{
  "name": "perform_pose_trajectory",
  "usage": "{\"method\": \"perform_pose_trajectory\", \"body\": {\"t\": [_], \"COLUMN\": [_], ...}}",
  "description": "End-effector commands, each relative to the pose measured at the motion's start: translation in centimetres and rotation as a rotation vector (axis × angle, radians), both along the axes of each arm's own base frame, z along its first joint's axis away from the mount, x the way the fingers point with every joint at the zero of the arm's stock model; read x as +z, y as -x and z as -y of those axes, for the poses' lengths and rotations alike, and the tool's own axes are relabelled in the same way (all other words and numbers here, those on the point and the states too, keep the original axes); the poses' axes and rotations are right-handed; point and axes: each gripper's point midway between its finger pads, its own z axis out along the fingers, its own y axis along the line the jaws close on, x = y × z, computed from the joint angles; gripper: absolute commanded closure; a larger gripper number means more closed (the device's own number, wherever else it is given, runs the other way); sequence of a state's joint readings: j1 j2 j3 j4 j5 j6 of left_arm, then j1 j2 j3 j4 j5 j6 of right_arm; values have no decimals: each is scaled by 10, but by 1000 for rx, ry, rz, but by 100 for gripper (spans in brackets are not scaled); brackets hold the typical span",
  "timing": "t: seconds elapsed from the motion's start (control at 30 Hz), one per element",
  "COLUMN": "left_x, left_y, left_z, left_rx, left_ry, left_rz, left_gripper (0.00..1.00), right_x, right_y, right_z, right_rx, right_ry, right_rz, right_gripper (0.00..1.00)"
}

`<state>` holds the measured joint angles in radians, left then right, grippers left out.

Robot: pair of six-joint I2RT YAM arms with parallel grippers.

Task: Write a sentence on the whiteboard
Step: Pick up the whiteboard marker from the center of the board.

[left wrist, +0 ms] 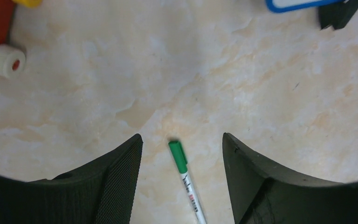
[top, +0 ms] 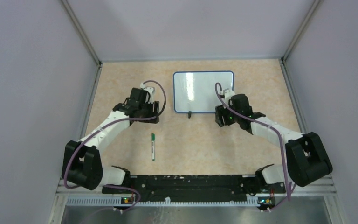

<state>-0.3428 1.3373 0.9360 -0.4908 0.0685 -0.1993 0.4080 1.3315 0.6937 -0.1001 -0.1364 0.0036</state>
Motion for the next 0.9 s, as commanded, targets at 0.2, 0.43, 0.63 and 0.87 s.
{"method": "perform_pose_trajectory", "body": {"t": [0.2, 0.43, 0.63, 0.87], "left_x": [-37, -62, -82, -96], "left_y": [49, 90, 118, 109], "left_z": [-6, 0, -8, -3], "left_rx": [-24, -37, -4, 9], "left_ry": [-4, 34, 18, 13], "left_rz": [-266, -507, -604, -646], "left_gripper": [44, 42, 40, 43], "right_x": [17, 26, 31, 29], "right_y": [-33, -32, -30, -29], "right_z": [-14, -12, -7, -4], "right_rx": [-60, -62, -71, -79], "right_ry": [-39, -36, -25, -14], "right_rz": [61, 74, 98, 101], "right_gripper": [42, 42, 42, 42]}}
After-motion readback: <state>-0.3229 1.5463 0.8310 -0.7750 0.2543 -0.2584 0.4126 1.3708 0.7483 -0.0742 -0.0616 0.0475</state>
